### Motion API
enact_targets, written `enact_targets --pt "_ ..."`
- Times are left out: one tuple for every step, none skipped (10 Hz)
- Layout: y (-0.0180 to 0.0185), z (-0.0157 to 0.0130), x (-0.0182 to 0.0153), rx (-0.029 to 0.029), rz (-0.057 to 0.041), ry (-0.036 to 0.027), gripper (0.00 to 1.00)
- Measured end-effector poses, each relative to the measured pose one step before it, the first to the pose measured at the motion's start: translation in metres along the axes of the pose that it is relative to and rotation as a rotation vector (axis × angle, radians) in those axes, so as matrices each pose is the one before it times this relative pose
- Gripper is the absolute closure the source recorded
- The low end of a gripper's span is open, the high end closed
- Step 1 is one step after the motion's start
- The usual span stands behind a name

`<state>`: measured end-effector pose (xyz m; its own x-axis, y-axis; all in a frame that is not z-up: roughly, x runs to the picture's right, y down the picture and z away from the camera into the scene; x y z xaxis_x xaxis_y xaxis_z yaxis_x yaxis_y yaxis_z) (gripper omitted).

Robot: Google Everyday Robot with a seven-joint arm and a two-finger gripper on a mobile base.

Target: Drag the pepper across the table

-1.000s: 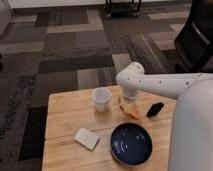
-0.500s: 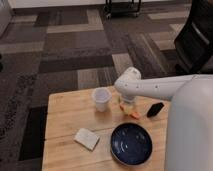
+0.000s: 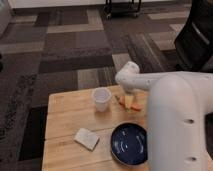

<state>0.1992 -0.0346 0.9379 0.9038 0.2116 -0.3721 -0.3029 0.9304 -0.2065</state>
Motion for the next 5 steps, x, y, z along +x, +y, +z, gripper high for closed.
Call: enact_targets --pt "-0.0363 -0.00807 -0.0059 0.04936 -0.00107 0.00275 0.35" --pt "-0.05282 -0.02915 -0.02007 0.08121 -0.01778 -0.00624 0.35" --pt "-0.01813 -0.01214 -0.00865 0.02715 -0.00642 -0.00854 0.35" --pt "-0.02127 -0.01681 -0.01113 0.02588 -0.01214 -0.0122 0.35" --pt "-0.00886 -0.00799 -0.00651 0.00945 -0.00639 -0.00857 0.35"
